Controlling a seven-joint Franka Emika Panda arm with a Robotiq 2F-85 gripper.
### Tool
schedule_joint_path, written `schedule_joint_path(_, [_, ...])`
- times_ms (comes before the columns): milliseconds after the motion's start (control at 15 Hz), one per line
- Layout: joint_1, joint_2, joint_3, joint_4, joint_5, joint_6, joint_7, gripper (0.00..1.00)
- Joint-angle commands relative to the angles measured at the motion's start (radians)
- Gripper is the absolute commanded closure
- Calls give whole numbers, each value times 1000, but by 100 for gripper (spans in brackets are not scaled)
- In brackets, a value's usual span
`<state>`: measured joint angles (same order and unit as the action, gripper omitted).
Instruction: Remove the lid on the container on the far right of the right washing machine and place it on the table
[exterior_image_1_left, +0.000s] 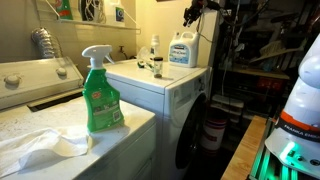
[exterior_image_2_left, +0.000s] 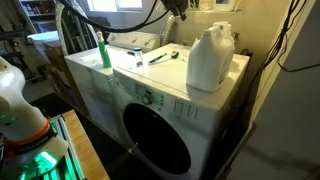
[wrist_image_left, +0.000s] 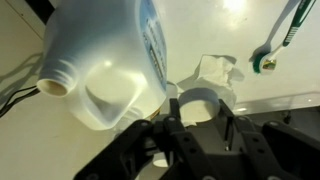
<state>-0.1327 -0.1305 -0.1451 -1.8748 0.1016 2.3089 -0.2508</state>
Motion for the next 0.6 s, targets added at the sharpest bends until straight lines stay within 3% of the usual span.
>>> schedule_joint_path(0, [36,-52,7,-145,33,52,-60,87])
schedule_joint_path(200, [52,-59,17,-233,6,119,-65,87])
schedule_joint_path(267, [50,-15,16,-145,4,84,-33,87])
schedule_joint_path(333, [52,-12,19,-159,3,89,-33,62])
schedule_joint_path(533, [52,-9,19,-145,4,91,-33,62])
